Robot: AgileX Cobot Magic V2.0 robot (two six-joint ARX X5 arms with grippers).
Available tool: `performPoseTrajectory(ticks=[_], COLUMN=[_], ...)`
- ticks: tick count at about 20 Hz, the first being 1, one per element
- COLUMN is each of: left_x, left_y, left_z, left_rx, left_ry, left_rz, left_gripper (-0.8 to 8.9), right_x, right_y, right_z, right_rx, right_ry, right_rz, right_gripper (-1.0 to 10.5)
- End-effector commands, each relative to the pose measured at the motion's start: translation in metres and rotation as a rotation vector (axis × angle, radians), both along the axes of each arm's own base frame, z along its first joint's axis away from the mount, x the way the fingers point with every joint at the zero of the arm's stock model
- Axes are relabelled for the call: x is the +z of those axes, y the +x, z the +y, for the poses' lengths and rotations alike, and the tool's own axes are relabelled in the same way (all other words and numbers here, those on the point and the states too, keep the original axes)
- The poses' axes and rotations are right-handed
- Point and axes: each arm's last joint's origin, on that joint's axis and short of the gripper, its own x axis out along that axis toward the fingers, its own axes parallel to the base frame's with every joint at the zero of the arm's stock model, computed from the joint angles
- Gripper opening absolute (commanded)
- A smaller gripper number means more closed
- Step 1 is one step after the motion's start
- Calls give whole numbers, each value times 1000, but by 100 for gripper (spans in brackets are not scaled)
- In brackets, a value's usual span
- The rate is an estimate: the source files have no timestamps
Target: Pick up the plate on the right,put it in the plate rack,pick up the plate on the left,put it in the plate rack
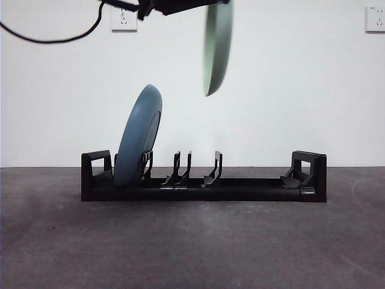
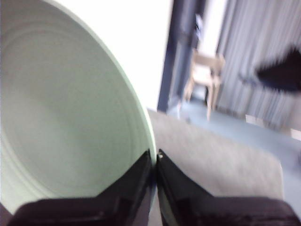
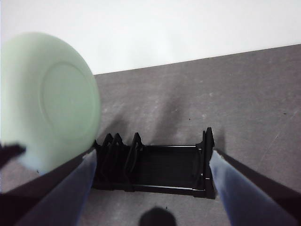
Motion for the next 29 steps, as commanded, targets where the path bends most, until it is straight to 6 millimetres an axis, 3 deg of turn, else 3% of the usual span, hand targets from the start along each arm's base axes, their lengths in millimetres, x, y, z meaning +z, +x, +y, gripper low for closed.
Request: performPoseTrajectory(ticks=[1,7,11,22,29], left_x=[-9,-38,-50,-56,-67], left_y=[16,41,46,47,63], left_z=[5,11,9,6,-4], left_rx=[13,43,26,-5,-46], left_ry=[-96,-78,-56,-11,58], left_rz=[100,194,224,201,243], left_gripper=[-9,-9,-9,-9,-9], right_x=[0,-3,-4,-5,-5], right_y=[2,8,10,13,13], right_z=[0,1,2,2,2], right_rx=[-3,-3,-2,-1,2], right_ry=[-7,-11,-13,-14,-13], right_rz=[-2,16,24,28,30], right_gripper=[406,406,406,405,405])
